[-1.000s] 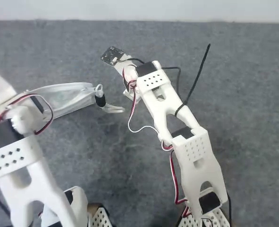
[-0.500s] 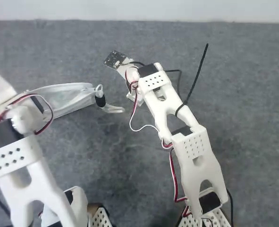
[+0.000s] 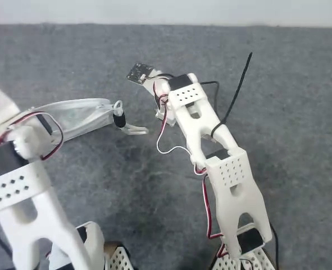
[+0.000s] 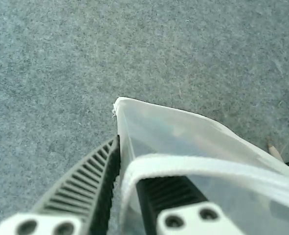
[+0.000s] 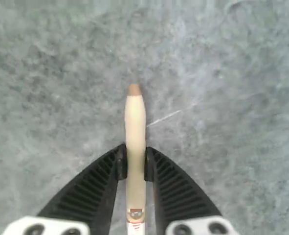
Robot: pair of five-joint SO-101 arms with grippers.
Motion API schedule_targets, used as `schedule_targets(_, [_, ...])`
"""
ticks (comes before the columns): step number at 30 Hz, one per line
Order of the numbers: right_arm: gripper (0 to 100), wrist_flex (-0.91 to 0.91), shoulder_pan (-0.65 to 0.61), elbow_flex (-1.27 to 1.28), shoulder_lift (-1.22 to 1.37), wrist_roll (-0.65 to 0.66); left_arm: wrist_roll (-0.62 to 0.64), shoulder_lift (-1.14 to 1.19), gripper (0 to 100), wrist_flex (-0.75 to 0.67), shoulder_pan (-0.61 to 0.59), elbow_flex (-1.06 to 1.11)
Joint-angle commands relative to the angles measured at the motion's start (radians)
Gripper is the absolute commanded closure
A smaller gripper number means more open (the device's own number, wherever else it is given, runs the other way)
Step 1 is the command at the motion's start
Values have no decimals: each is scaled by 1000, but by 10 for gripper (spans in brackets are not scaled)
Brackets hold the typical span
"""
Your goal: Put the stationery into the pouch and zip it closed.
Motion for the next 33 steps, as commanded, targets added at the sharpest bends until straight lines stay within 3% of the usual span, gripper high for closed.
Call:
schedule_targets(1, [995,82,-30,-71,-19,-37,-9,0,988,-23,-2,-4])
schedule_targets(18, [993,205,-45,-319,-24,-331,-9,0,988,-23,-2,-4])
schedule_targets(33, [993,496,-148,-609,-25,-503,-9,0,988,-25,-2,1])
